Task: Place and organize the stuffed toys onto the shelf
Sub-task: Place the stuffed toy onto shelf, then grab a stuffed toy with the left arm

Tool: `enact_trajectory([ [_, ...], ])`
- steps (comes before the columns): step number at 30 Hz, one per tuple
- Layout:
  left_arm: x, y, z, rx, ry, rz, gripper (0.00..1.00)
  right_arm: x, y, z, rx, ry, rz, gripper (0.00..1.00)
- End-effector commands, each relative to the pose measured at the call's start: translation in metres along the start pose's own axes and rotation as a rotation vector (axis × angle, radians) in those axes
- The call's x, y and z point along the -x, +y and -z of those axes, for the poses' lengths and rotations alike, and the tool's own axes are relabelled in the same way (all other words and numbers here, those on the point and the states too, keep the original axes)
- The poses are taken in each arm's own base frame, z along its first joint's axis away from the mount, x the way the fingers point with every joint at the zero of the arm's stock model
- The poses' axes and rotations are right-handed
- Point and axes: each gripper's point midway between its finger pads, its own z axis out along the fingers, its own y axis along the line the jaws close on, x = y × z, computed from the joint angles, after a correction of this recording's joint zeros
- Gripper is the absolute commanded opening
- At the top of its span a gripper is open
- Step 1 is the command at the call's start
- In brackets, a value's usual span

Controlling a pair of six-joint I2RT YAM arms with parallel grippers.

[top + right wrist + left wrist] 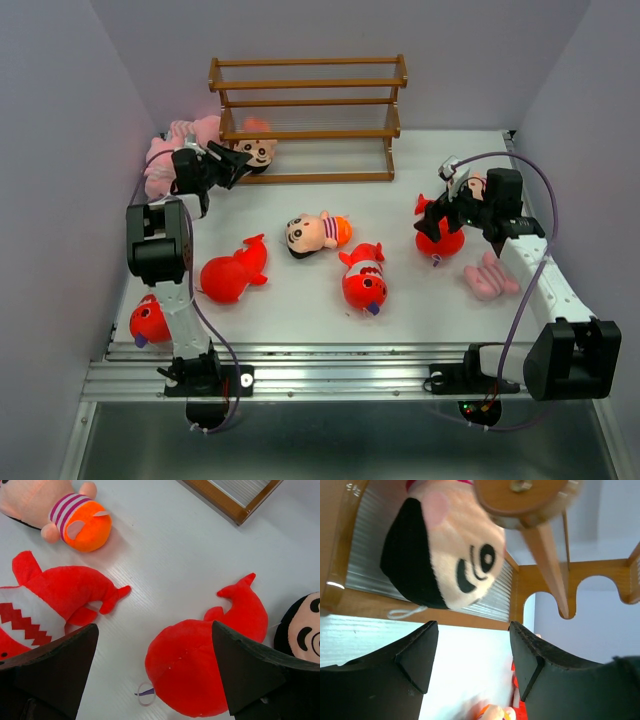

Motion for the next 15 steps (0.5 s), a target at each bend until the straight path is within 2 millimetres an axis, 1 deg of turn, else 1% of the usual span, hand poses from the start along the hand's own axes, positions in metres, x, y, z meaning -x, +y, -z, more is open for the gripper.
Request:
enact_trajectory([
  [1, 0.009, -0.049, 0.022, -0.099, -0.032, -0.117, 0.69, 0.002, -0.002, -0.001, -0.008, -0.011, 0.027, 1.0],
  [3, 0.003, -0.045, 0.027, -0.087, -0.02, -0.119, 0.7, 0.002, -0.002, -0.001, -0.01, -0.01, 0.028, 1.0],
  [4, 0.003, -0.049, 0.031, -0.09, -0.023, -0.14, 0.7, 0.002, -0.002, -0.001, -0.01, -0.011, 0.029, 1.0],
  [5, -0.001, -0.044, 0.034, -0.076, -0.016, -0.142, 0.7, 0.002, -0.002, -0.001, -0.01, -0.011, 0.029, 1.0],
  [6, -0.003, -0.043, 0.038, -0.067, -0.013, -0.148, 0.7, 0.003, -0.002, 0.0, -0.01, -0.012, 0.03, 1.0],
  [7, -0.004, -0.048, 0.044, -0.073, -0.018, -0.181, 0.7, 0.002, -0.002, 0.0, -0.01, -0.011, 0.029, 1.0],
  [8, -0.011, -0.041, 0.048, -0.052, -0.005, -0.182, 0.7, 0.003, -0.002, 0.0, -0.01, -0.012, 0.028, 1.0],
  [9, -0.014, -0.039, 0.052, -0.046, 0.002, -0.196, 0.7, 0.002, -0.002, -0.001, -0.009, -0.012, 0.026, 1.0],
  [10, -0.015, -0.048, 0.06, -0.055, -0.005, -0.221, 0.7, 0.002, -0.002, -0.001, -0.009, -0.012, 0.024, 1.0],
  [11, -0.018, -0.047, 0.066, -0.054, 0.001, -0.261, 0.7, 0.002, -0.001, -0.001, -0.004, -0.013, 0.022, 1.0],
  [12, -0.03, -0.04, 0.073, -0.043, 0.029, -0.262, 0.7, 0.002, 0.0, -0.001, -0.002, -0.012, 0.02, 1.0],
  [13, -0.031, -0.055, 0.085, -0.072, 0.019, -0.301, 0.7, 0.002, 0.0, -0.001, -0.001, -0.013, 0.017, 1.0],
  [14, -0.042, -0.048, 0.093, -0.06, 0.037, -0.328, 0.7, 0.003, 0.0, -0.001, 0.002, -0.015, 0.016, 1.0],
  [15, -0.047, -0.065, 0.104, -0.089, 0.031, -0.372, 0.7, 0.002, 0.0, -0.002, 0.004, -0.013, 0.011, 1.0],
])
